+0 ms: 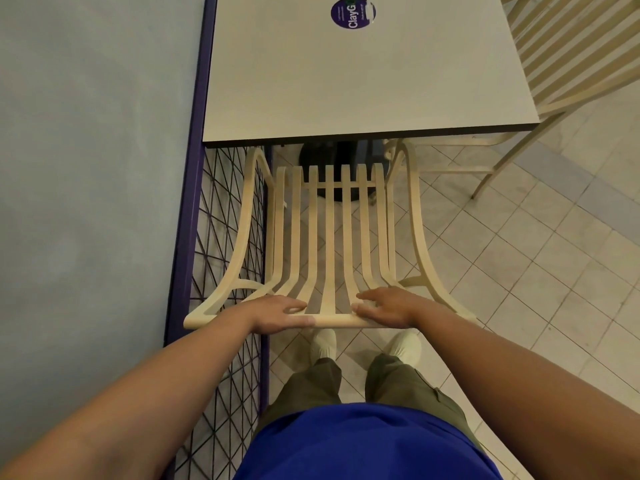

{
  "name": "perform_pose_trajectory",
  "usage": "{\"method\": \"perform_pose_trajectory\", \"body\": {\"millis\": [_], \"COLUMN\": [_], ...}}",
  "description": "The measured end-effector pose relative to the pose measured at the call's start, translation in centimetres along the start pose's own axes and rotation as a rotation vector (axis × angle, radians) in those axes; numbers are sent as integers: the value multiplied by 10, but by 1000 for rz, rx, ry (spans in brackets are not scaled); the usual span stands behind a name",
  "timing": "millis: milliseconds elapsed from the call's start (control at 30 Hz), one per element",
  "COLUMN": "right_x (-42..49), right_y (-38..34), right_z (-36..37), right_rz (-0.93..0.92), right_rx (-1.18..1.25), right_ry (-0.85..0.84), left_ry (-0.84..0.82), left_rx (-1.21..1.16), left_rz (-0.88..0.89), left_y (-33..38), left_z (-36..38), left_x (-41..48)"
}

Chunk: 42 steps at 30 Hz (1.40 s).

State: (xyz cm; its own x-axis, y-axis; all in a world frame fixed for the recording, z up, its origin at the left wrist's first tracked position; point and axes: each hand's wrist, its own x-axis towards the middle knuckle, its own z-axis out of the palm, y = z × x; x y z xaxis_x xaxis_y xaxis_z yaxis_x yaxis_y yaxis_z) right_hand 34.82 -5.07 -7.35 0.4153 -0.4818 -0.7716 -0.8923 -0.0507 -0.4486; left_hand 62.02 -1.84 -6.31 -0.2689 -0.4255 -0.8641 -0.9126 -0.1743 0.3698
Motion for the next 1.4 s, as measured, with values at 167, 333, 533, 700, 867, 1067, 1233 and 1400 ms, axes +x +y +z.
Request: {"method": "perform_pose_trajectory", "body": {"millis": [167,333,533,700,867,1067,1233,1400], "right_x": [3,10,24,46,61,26,-6,-41], "right_y": [3,11,23,43,59,68,43,7], "right_z": [-5,-16,-38,-73,-125,-181,-201,-193], "right_rz": [22,55,12,-89,-295,-505,-667,-778], "right_rx": [-43,-98,-133,-256,-459,-694,-901,-1075], "right_ry": [46,49,29,-48,-127,-201,-211,-250], "left_ry": [103,62,97,125,271,539,757,918], "left_rx": [-107,16,-56,-174,-349,-588,-810,-894], "left_rz": [1,16,-24,-93,-247,-412,-523,-625], "left_y": [14,20,32,68,132,224,279,320], "left_z": [1,-13,-18,-9,7,40,62,91], "left_x": [-3,15,38,50,52,41,11,-22]}}
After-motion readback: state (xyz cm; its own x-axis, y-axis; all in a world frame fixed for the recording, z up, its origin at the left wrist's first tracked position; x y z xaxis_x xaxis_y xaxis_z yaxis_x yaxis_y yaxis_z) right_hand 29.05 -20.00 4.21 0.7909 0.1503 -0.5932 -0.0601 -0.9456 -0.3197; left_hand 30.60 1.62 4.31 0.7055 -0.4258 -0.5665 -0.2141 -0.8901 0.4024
